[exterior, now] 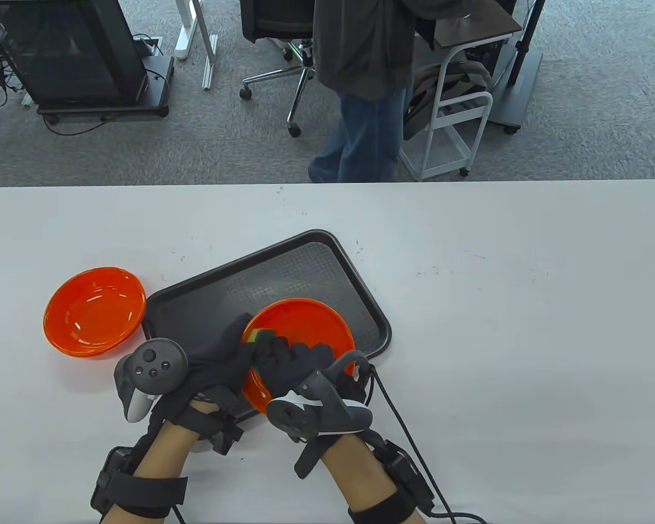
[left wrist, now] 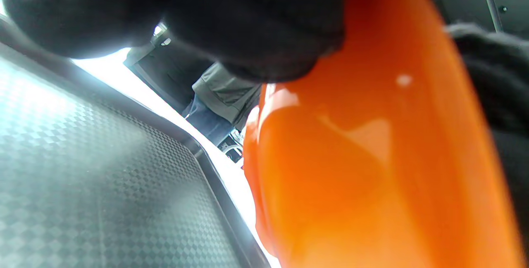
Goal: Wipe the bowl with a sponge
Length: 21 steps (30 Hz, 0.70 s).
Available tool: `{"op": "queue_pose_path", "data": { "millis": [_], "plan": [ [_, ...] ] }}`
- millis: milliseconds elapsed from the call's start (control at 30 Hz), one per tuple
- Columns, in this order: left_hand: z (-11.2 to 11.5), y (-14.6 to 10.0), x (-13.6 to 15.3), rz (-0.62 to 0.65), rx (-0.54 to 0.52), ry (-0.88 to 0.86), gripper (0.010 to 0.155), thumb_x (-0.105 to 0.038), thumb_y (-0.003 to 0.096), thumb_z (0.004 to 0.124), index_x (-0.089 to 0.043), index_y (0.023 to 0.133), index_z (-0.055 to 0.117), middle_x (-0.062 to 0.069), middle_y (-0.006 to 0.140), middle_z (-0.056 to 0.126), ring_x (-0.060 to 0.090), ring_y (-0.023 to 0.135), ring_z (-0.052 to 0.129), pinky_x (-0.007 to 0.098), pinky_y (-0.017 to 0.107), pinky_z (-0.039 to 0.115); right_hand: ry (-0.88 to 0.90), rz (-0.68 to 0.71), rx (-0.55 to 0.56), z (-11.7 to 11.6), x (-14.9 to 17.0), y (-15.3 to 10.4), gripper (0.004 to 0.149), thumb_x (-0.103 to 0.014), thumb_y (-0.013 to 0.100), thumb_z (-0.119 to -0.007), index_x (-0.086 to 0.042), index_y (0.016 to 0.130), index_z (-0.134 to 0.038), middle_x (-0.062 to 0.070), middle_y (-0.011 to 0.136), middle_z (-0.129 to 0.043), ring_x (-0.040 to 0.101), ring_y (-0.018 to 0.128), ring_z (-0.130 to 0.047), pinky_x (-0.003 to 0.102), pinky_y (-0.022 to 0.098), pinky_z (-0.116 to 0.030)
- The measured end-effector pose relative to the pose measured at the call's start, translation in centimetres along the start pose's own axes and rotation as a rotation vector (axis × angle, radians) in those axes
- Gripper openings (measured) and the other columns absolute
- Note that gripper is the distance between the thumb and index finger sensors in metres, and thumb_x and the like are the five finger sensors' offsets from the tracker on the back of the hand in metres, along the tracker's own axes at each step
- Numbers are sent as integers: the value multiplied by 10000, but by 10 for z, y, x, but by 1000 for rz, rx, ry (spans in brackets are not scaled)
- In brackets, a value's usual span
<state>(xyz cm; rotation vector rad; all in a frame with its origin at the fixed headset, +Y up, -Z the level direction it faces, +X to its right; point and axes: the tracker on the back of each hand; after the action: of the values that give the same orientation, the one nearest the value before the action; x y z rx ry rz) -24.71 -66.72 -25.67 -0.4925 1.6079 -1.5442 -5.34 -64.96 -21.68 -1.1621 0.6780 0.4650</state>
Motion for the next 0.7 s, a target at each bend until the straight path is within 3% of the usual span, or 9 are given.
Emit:
{"op": "queue_pose_path", "data": {
  "millis": [367,700],
  "plan": [
    [-19,-2,9,-40,-133,38,549,-449,534,744,-185,1013,711,80,462,962,108,126,988,341,161,913,77,83,-106,-2,-13,3,485,-321,527,-784,-121,940,-629,201,911,-840,344,661,-895,499,419,-756],
    [-39,-2,27,-104,-192,-31,551,-446,534,745,-164,1006,708,86,452,957,103,114,985,336,151,913,-151,43,-193,9,-15,1,463,-299,520,-791,-184,948,-655,193,974,-785,385,749,-816,539,480,-709]
  ]
}}
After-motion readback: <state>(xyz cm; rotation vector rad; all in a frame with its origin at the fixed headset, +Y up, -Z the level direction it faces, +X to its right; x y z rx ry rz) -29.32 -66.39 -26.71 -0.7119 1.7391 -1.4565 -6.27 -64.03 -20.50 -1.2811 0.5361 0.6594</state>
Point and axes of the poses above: the tracker on the back of each hand, its own x axis roughly to the little-finger side, its own y axis roughly from the wrist to the fingertips, z = x × y
